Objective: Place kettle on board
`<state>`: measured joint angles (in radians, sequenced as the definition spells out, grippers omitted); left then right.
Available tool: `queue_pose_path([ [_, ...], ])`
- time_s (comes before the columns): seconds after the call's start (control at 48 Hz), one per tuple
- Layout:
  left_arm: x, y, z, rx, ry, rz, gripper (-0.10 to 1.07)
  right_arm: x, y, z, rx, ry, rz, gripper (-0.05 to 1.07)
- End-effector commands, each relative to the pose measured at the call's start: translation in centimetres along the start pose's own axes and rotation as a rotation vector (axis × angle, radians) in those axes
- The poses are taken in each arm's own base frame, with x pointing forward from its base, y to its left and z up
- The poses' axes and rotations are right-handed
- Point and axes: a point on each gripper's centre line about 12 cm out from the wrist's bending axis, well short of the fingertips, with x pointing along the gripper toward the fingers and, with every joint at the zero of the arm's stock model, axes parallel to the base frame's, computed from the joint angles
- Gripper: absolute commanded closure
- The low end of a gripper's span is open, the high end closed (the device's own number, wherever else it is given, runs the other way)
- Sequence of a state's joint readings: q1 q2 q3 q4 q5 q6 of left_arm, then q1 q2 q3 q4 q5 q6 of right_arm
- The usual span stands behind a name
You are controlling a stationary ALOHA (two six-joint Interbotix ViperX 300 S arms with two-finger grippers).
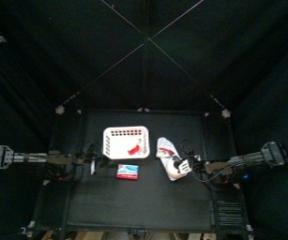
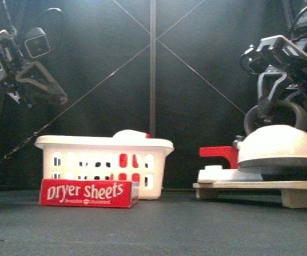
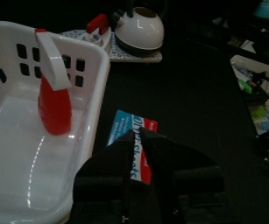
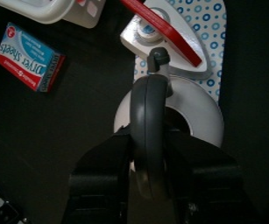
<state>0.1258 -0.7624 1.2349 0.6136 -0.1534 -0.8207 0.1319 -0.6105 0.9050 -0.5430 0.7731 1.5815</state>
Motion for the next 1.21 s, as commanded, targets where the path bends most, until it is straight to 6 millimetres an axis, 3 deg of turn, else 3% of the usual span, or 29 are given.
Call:
queue_pose_path([
  [0.0, 0.1, -0.1, 0.5, 0.0, -0.012, -0.004, 0.38, -0.2, 0.4, 0.3, 0.002, -0.009, 0.015, 0.37],
  [0.542, 0.1, 0.0, 0.4, -0.002, -0.011, -0.002, 0.38, 0.7, 0.2, 0.4, -0.018, -0.018, -0.024, 0.35],
  [0.896, 0.0, 0.0, 0.3, -0.003, -0.008, -0.003, 0.38, 0.7, 0.2, 0.9, -0.019, -0.036, -0.025, 0.22],
  [1.188, 0.0, 0.0, 0.2, 0.003, -0.006, -0.003, 0.38, -0.4, 1.1, 2.5, -0.077, -0.126, 0.018, 0.16],
])
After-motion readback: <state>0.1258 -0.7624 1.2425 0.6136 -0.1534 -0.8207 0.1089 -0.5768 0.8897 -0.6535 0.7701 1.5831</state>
